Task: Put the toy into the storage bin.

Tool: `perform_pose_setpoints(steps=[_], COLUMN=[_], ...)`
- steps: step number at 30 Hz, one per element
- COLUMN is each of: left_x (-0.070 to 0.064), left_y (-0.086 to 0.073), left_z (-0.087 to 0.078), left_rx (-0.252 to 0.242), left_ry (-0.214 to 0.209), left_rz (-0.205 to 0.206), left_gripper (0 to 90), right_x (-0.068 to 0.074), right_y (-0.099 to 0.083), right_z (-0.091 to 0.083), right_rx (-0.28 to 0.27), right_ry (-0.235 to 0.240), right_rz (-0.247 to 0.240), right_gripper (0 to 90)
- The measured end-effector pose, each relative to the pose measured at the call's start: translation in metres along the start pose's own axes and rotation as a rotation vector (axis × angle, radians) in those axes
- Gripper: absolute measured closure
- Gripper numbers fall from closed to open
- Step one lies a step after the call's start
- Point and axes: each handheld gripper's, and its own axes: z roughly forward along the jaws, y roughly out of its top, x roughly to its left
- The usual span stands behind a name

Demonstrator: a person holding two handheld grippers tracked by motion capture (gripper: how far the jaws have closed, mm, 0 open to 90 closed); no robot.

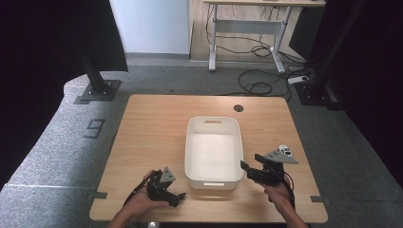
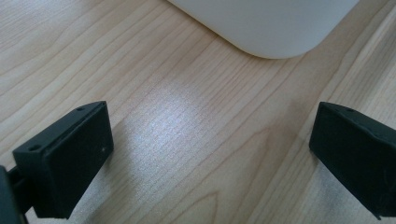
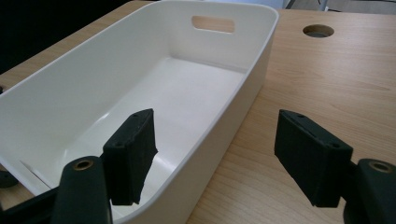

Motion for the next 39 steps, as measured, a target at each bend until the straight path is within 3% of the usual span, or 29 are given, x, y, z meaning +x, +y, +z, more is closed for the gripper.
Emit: perform_pose_setpoints(steps=[27,39], left_x=[0.000,0.000], left_y=[0.000,0.000], left_z=[0.000,0.000], left_rx=[0.003,0.004], left_ry=[0.001,0.001], left_rz=[-0.001,-0.001], left_gripper=[0.0,0.0], right_x=[-0.025,-0.051], right_y=[0.002,-0.005], right_z=[-0.014,-0.016], right_rx=[-0.012,0.011], right_ry=[-0.030,-0.087], right_rz=[0.018,0.061], right_gripper=[29.8,30.6])
